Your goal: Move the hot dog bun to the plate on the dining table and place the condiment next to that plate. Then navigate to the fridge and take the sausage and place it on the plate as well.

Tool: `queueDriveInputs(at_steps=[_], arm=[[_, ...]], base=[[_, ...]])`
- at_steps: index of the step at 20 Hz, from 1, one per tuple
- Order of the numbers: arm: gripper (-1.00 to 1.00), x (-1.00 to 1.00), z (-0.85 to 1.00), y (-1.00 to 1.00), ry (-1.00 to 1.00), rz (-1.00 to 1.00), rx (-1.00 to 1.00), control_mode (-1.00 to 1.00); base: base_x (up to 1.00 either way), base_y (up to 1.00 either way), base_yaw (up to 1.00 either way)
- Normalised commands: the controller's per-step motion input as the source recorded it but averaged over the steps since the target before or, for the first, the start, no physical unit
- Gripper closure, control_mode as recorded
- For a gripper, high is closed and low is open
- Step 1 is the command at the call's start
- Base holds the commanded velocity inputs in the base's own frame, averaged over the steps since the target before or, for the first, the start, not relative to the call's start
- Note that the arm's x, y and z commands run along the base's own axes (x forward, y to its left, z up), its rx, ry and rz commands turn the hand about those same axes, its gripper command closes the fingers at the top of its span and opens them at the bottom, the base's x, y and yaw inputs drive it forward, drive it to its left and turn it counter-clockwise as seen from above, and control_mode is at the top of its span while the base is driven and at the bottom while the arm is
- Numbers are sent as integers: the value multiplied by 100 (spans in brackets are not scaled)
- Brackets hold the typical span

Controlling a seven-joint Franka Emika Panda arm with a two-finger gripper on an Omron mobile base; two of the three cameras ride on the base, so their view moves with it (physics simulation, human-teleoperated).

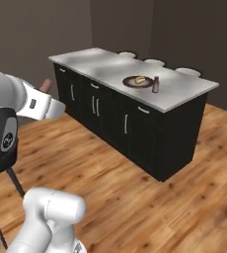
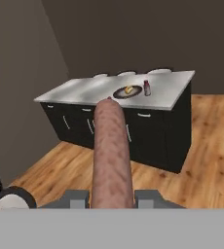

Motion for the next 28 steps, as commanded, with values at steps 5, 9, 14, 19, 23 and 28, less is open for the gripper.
queueDriveInputs(at_steps=[5,9,14,19,23,28], arm=[[100,0,0,0,0,0,0,100],[100,0,0,0,0,0,0,100],[100,0,0,0,0,0,0,100],[100,0,0,0,0,0,0,100],[100,0,0,0,0,0,0,100],[100,0,0,0,0,0,0,100]], base=[[100,-11,6],[100,-1,3],[100,0,1],[100,4,0],[99,23,-6],[78,37,-15]])
